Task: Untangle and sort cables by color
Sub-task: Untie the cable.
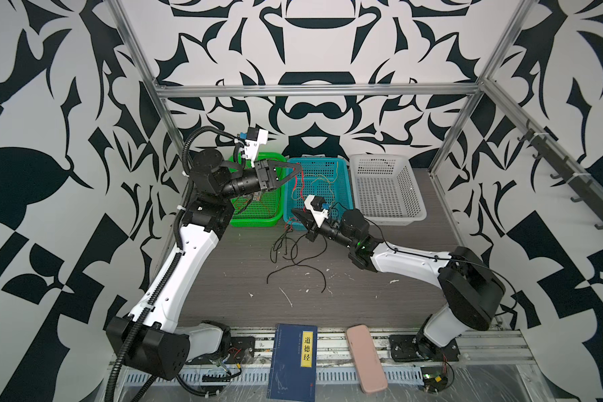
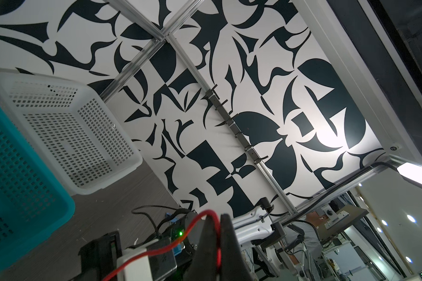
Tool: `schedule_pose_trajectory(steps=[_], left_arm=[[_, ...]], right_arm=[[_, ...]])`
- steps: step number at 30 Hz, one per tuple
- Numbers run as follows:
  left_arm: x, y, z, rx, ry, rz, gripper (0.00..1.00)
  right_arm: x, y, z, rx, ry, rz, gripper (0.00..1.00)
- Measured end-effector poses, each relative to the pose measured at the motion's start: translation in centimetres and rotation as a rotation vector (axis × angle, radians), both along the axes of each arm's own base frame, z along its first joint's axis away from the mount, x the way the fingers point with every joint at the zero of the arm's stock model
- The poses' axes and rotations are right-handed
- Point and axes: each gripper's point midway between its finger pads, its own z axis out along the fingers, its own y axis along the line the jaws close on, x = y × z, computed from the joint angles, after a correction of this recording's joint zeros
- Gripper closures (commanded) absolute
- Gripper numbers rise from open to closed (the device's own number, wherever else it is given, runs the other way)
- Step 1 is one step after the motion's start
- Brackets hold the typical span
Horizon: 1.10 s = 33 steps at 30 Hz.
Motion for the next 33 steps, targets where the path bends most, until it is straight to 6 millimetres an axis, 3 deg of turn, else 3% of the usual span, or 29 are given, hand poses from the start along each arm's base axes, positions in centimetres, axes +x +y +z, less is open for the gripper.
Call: schedule_pose_trajectory(steps=[2, 6, 8, 10, 12, 15, 20, 29, 33], left_arm=[[0.2, 0.0, 0.1, 0.005, 0.017, 0.0, 1.0], [0.7, -0.2, 1.2, 0.0, 0.009, -0.003, 1.0], [0.4, 0.2, 4.0, -0.029, -0.078, 0.015, 1.0], [-1.0, 0.9, 7.7, -0.072, -0.205, 0.032, 1.0], [-2.7, 1.5, 10.2, -0.105, -0.303, 0.037, 1.0], [-4.1, 2.0, 12.1, -0.141, -0.379, 0.034, 1.0], [-3.3, 1.8, 11.6, -0.151, -0.36, 0.029, 1.0], [-2.1, 1.3, 10.1, -0.141, -0.31, 0.028, 1.0], [-2.3, 1.1, 10.1, -0.145, -0.315, 0.023, 1.0]], right_arm=[[0.1, -0.5, 0.0, 0.008, -0.004, -0.013, 1.0], [0.1, -1.7, 0.4, 0.021, -0.011, -0.044, 0.87], [0.2, -2.4, -2.7, -0.045, 0.056, -0.062, 0.78], [0.0, -3.6, -8.5, -0.166, 0.183, -0.084, 0.74], [-0.5, -4.7, -12.7, -0.263, 0.279, -0.1, 0.75], [-1.1, -5.9, -15.6, -0.338, 0.354, -0.121, 0.77], [-1.1, -6.1, -14.0, -0.317, 0.331, -0.129, 0.74], [-3.5, -7.2, -4.1, -0.128, 0.188, -0.084, 0.53], [-4.1, -6.0, -3.0, -0.115, 0.174, -0.009, 0.39]])
